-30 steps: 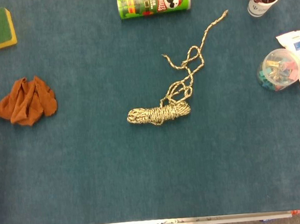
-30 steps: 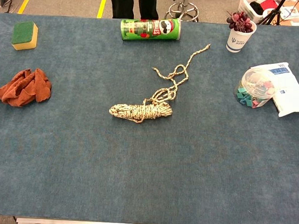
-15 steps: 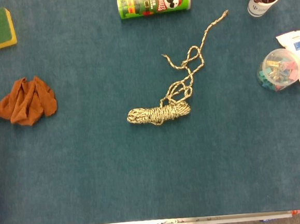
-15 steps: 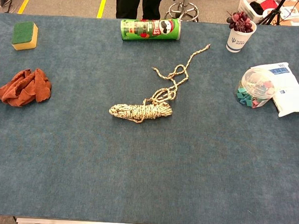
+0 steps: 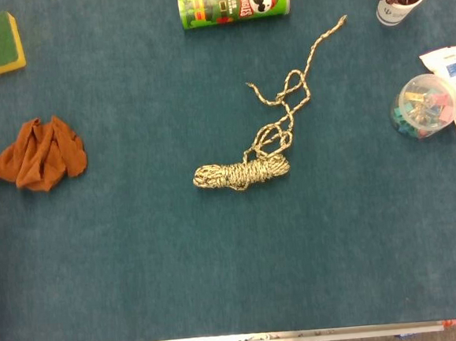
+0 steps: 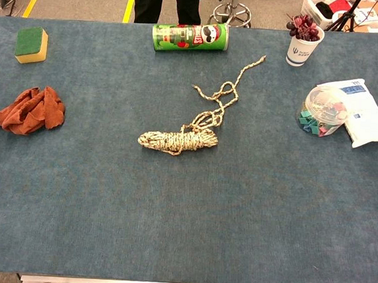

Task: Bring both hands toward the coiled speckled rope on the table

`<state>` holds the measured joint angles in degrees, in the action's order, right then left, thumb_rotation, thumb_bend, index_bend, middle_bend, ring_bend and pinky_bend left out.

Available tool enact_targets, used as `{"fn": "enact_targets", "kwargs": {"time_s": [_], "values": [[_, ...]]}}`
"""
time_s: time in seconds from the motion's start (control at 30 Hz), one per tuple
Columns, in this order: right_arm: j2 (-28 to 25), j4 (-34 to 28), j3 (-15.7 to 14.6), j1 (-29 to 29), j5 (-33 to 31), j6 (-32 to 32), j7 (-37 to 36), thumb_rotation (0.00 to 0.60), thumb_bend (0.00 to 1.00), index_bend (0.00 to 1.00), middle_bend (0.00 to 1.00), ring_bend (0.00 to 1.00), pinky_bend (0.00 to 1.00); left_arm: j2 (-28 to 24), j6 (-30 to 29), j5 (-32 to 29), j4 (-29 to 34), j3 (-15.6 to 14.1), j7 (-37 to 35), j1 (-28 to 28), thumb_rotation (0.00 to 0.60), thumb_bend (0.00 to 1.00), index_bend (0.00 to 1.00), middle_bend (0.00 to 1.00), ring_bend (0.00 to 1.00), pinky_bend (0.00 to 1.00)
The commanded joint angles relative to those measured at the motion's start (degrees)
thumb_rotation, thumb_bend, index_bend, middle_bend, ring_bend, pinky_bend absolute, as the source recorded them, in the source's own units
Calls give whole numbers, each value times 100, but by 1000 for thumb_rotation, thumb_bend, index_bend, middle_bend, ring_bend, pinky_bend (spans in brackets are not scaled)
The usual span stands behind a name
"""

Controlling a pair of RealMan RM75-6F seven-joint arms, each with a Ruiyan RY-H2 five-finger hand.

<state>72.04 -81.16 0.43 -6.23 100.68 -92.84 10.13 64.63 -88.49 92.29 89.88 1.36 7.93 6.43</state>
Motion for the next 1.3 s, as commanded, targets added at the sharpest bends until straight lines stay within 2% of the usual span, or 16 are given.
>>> {"fn": "enact_targets", "kwargs": {"time_s": [0.03,0.17,0.23,0.33,0.43,0.5,0.67,0.97,1.3], "values": [[0,2,1,-1,3,-1,5,600,715,95,86,6,145,19,-19,-15,-6,17,-7,-7,600,346,158,70,66,256],[1,3,2,-6,1,7,7,600,950,95,86,6,145,61,-46,-57,-1,48,-46,-15,600,503,159,88,104,291],[-4,0,-1,-7,-6,23,24,600,999,95,87,6,146,62,-41,-79,18,55,-80,-17,600,635,162,90,107,298],[-8,-7,-8,-4,-5,33,55,600,1000,96,87,6,147,46,-18,-130,70,65,-102,-20,600,826,167,85,108,297],[-14,-19,-3,-3,-25,49,75,600,1000,95,87,6,147,37,-5,-190,131,82,-81,-29,600,948,167,78,101,273],[-16,-31,-6,-4,-27,59,86,600,1000,95,88,6,149,31,10,-234,174,92,-65,-33,600,990,167,70,88,229],[-15,-39,-11,-1,-37,75,102,600,1000,95,89,6,151,0,54,-335,281,118,-101,-37,600,1000,167,59,52,93],[-21,-71,-50,-6,-4,89,-7,600,1000,95,90,6,151,-22,56,-316,333,121,-320,-34,600,1000,168,59,51,84],[-13,-55,-215,-196,438,27,-910,600,1000,95,93,6,163,-291,276,-135,640,58,-1937,114,600,1000,190,64,51,87]]}}
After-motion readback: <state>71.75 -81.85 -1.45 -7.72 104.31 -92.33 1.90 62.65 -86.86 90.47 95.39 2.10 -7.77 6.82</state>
